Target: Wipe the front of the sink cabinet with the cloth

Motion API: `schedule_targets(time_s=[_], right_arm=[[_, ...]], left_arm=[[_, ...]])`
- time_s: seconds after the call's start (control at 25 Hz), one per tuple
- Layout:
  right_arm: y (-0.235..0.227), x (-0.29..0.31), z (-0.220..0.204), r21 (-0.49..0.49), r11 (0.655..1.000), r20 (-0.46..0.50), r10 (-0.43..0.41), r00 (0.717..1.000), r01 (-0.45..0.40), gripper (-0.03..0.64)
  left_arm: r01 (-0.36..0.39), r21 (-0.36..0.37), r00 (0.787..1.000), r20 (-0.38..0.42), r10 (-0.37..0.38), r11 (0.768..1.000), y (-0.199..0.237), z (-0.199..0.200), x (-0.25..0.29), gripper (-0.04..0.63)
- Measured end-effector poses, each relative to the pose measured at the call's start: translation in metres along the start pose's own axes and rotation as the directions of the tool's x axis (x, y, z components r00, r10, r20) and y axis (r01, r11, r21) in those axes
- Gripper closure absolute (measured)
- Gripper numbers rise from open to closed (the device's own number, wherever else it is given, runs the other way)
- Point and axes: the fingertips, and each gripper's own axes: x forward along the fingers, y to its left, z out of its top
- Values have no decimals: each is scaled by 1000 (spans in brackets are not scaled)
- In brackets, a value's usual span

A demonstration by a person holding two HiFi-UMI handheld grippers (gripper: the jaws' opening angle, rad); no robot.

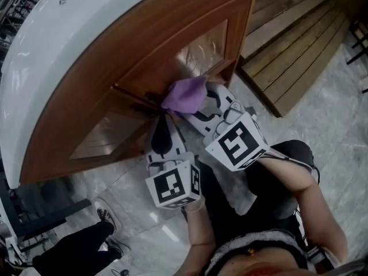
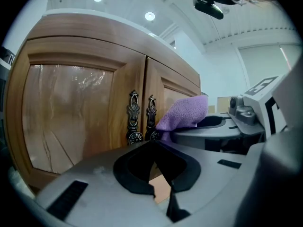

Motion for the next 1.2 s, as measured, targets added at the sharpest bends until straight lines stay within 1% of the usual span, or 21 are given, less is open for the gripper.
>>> schedule_targets(time_s=[0.24, 0.32, 0.4, 0.48, 0.56, 0.64, 0.72, 0.8, 0.88, 0.96, 1.08, 1.2], right_arm=[[-1, 1, 3, -39, 999, 22, -1, 1000, 2, 433], [-1, 3, -1, -62, 998, 37, 2, 999, 0, 433], [-1, 4, -5, -64, 998, 37, 4, 999, -1, 433], [-4, 6, -5, -28, 1000, 20, 5, 1000, -4, 434], [-6, 8, -2, 41, 999, 1, 12, 1000, -12, 434], [-7, 8, 0, 82, 997, -13, 16, 1000, -15, 433], [-8, 3, 3, 90, 996, -30, 8, 1000, -5, 433], [-7, -7, 9, 114, 993, -58, -4, 998, 10, 434], [-4, -18, 20, 153, 988, -95, -5, 995, 19, 434], [-1, -30, 37, 175, 984, -127, -2, 992, 25, 434], [4, -46, 68, 170, 985, -171, 14, 985, 16, 434], [5, -61, 105, 158, 987, -193, 24, 981, 7, 434]], left_arm=[[-18, 17, 1000, -11, 18, 1000, -3, -2, 6, 595], [-31, 24, 999, -18, 32, 999, -4, -2, 10, 595], [-52, 40, 998, -39, 54, 998, -4, -4, 12, 595], [-67, 60, 995, -69, 71, 996, -5, -4, 12, 595], [-80, 58, 993, -84, 85, 995, -7, 2, 8, 595], [-102, 39, 992, -74, 105, 994, -10, 15, 4, 595], [-115, 15, 991, -61, 116, 993, -13, 32, -2, 595], [-111, -10, 992, -67, 110, 994, -16, 51, -9, 595], [-98, -7, 992, -81, 98, 995, -19, 71, -17, 595], [-86, 10, 990, -107, 87, 996, -22, 88, -26, 595], [-84, -11, 987, -141, 82, 996, -26, 115, -43, 595], [-88, -28, 983, -164, 82, 996, -29, 146, -63, 595]])
